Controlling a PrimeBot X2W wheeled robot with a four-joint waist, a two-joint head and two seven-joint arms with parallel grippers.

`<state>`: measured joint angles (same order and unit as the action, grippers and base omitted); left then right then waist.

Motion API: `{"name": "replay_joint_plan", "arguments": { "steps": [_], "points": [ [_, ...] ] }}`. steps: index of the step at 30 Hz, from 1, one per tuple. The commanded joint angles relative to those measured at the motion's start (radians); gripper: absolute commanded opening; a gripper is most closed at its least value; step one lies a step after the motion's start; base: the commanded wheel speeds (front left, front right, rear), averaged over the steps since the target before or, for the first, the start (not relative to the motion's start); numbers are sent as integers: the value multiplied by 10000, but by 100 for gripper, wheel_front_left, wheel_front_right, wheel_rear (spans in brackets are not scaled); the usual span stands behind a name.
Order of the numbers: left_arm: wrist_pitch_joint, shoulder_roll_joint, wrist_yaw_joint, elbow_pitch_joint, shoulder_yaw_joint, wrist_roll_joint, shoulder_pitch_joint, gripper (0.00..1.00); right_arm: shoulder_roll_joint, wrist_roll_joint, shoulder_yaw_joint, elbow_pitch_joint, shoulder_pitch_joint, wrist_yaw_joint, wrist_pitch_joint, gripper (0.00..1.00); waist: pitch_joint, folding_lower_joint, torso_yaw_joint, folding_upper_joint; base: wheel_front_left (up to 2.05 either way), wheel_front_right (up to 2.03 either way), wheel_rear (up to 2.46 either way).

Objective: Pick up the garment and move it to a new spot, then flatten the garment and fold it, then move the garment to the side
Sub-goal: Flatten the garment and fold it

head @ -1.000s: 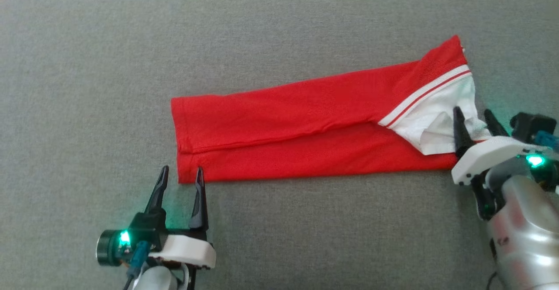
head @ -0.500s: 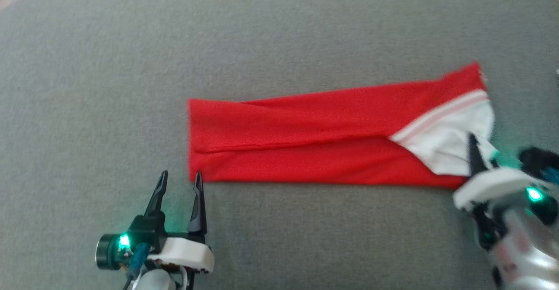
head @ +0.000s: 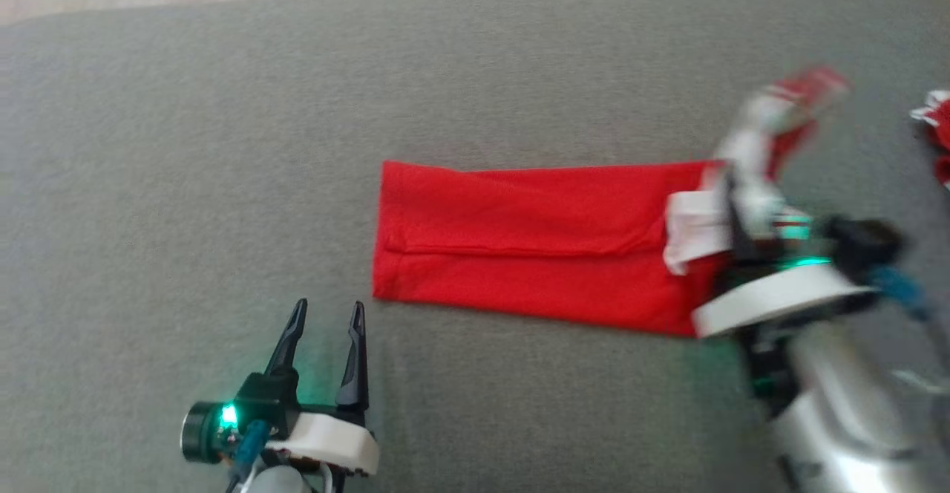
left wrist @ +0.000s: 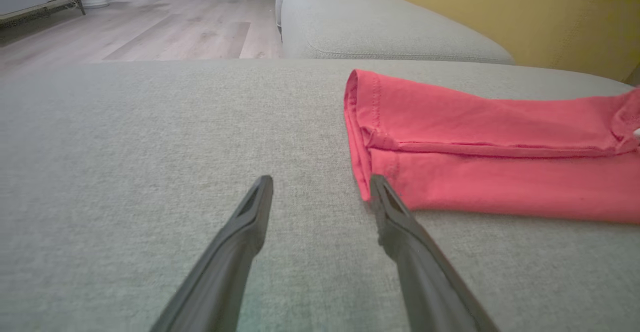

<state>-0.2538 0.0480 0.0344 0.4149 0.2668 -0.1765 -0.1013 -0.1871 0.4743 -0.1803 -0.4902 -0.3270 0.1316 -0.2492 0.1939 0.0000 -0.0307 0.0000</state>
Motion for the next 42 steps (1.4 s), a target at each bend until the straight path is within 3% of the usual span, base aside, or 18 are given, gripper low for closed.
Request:
{"name": "replay_joint_plan", "arguments": {
  "steps": [1,5,9,13,14,15,19,26,32,37,42],
  "points": [
    [-80,22,18,-230,-193,-122,-275,100,199,28,-726,584,-196,-9,-124,0,42,0,222,0,0,0,0],
    [-80,22,59,-174,22,-234,-299,100,520,374,-2633,1073,-422,-9,-124,0,56,0,809,0,0,0,0],
    [-80,22,111,-111,231,-329,-283,100,909,768,-3976,533,-1132,-9,-119,0,107,0,1708,0,0,0,0],
    [-80,22,157,-101,301,-343,-237,100,1187,1100,-4449,-347,-1661,-9,-57,0,144,0,2237,0,0,0,0],
    [-80,22,169,-108,288,-339,-227,100,1234,1213,-4517,-570,-1768,-9,-30,77,143,0,2287,0,0,0,0],
    [-80,22,178,-114,263,-333,-209,100,1269,1314,-4549,-688,-1870,-9,-43,100,138,0,2305,0,0,0,0],
    [-80,22,271,-180,-34,-318,-140,100,1318,1441,-4305,-852,-2033,-9,-109,100,78,0,2014,0,0,0,0],
    [-80,22,262,-388,-753,-68,-262,100,949,-333,-1403,-560,-1071,-9,-123,100,-152,0,855,0,0,0,0],
    [-80,22,171,-405,-1174,214,-378,100,1017,-1890,619,-244,48,-9,-124,100,-335,0,188,0,0,0,0],
    [-80,22,189,-473,-1332,616,-144,100,1227,-2840,1497,108,853,-9,-125,100,-636,0,-70,0,0,0,0],
    [-80,22,229,-602,-1505,817,244,100,1337,-3065,1887,181,1378,-9,-125,100,-840,0,-169,0,0,0,0]
  ]
}}
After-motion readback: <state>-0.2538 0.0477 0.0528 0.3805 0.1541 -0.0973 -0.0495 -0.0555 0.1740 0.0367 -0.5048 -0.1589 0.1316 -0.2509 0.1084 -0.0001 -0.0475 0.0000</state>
